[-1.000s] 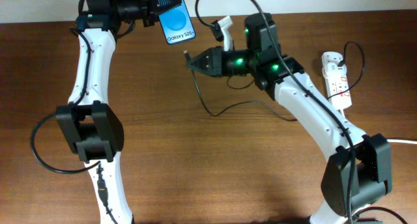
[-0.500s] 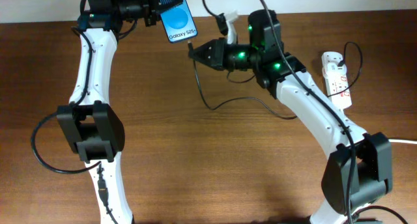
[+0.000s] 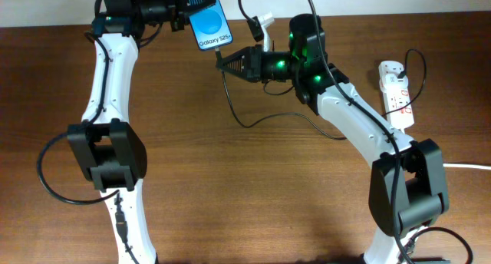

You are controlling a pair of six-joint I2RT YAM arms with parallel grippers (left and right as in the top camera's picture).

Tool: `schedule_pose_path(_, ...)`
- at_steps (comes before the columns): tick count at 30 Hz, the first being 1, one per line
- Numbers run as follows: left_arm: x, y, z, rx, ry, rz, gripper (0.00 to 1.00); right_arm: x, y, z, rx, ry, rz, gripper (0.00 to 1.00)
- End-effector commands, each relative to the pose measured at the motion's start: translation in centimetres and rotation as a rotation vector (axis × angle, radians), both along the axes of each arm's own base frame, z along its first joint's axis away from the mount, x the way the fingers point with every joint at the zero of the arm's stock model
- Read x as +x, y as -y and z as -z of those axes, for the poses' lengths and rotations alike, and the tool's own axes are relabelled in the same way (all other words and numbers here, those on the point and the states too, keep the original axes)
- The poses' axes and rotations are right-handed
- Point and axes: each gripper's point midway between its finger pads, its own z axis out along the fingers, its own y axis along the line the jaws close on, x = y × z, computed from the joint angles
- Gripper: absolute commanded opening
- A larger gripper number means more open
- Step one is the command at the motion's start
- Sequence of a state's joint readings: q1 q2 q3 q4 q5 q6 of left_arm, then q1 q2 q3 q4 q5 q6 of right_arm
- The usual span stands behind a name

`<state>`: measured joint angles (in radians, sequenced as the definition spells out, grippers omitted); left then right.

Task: Plug charger to phone and switch on socket
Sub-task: 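Push the plug upward into the phone's port with the right gripper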

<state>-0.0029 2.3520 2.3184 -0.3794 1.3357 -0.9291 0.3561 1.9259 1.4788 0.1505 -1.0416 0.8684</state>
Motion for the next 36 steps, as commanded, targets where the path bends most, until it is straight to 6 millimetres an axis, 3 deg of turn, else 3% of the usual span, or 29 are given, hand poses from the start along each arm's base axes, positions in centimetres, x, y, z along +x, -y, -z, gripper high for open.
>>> schedule_pose_path(1, -0.6, 0.3, -0.3, -0.019, -0.002, 0.040, 0.00, -0.3, -0.2, 0.8, -0.001, -0.023, -0.019, 0.04)
schedule_pose_path(12, -0.8, -0.9, -0.9, -0.035, 0.031, 0.058, 0.00, -1.3, -0.3, -0.2, 0.036, 0.012, -0.088, 0.04)
schedule_pose_path(36, -1.7, 0.2, -1.2, -0.050, 0.031, 0.114, 0.00, -1.4, -0.4, -0.7, 0.048, 0.036, -0.102, 0.04)
